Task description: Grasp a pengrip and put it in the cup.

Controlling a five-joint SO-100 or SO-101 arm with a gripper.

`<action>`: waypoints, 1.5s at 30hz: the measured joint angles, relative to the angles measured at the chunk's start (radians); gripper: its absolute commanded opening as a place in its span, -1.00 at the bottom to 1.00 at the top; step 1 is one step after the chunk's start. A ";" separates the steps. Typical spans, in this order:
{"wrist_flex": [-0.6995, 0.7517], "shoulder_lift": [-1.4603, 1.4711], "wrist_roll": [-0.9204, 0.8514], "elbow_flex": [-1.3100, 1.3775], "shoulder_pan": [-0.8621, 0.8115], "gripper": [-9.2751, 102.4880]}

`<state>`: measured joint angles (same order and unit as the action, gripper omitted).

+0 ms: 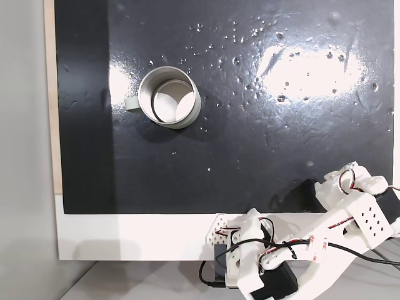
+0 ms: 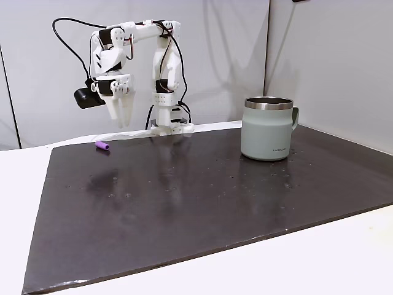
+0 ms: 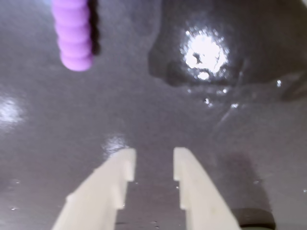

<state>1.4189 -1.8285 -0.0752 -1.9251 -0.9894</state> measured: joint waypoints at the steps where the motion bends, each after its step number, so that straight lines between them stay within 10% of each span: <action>1: -0.002 0.005 -0.014 0.008 -0.011 -0.49; 18: 0.018 0.344 -0.187 0.287 -0.124 -0.37; 45: -0.003 0.512 -0.311 0.296 -0.196 -0.83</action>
<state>1.4159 -1.3162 -0.3866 -1.6291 -1.1858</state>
